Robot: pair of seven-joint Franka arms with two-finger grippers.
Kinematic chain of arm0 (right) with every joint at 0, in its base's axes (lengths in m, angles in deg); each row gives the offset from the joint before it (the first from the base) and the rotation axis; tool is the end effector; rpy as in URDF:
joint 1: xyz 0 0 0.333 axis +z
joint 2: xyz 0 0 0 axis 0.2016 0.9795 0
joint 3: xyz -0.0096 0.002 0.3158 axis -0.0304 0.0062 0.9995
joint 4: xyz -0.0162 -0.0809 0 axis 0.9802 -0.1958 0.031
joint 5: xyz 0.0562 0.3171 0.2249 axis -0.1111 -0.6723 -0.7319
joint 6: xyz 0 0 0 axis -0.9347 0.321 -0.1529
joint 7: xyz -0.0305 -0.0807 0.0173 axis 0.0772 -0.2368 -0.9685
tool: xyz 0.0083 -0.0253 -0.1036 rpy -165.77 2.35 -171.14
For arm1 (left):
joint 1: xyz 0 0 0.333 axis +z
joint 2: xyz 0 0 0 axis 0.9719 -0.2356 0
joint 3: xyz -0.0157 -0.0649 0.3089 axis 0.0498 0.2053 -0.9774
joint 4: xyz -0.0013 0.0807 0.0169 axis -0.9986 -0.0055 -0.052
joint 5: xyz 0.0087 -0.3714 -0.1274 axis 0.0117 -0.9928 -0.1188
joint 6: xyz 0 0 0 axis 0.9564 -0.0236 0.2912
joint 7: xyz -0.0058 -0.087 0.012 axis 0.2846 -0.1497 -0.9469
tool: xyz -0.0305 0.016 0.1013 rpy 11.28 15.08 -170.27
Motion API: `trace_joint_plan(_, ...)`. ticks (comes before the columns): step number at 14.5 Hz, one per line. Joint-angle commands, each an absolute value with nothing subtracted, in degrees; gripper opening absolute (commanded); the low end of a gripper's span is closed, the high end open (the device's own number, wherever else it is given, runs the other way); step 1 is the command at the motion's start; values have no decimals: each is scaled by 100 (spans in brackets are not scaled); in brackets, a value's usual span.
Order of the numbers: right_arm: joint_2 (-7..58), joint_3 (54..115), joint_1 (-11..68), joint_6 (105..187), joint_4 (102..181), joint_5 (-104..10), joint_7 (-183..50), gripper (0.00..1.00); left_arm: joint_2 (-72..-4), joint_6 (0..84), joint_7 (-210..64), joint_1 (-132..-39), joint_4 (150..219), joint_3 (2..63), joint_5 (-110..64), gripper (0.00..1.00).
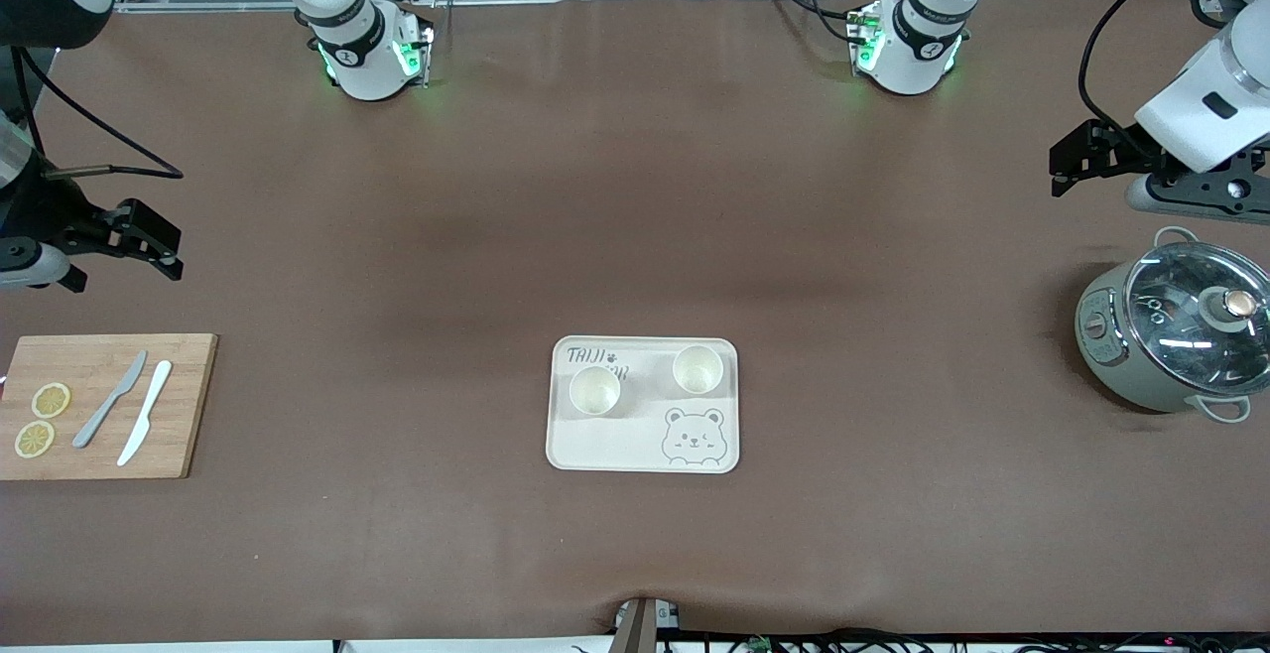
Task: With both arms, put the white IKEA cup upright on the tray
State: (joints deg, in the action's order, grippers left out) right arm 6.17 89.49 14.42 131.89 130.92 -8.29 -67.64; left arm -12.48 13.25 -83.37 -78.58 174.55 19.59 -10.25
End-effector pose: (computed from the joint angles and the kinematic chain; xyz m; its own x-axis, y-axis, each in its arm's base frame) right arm 0.5963 0.0241 0.6158 0.9765 0.1569 0.1474 0.1508 -0.9872 0.0521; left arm 0.5484 -0.0652 0.6226 0.9787 -0.2016 -0.0382 -0.2037 -0.9770 -0.0631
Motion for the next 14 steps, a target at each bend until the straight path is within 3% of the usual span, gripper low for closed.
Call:
trace_joint_plan(1, 652, 8958, 1400, 13147, 12975, -816, -6809, 100, -1412, 1401, -8256, -7857, 17325, 1996, -930, 100)
trace_joint_plan(14, 661, 8958, 1453, 13182, 12993, -781, -6809, 100, -1369, 1402, -8344, -7963, 17307, 1996, -904, 100)
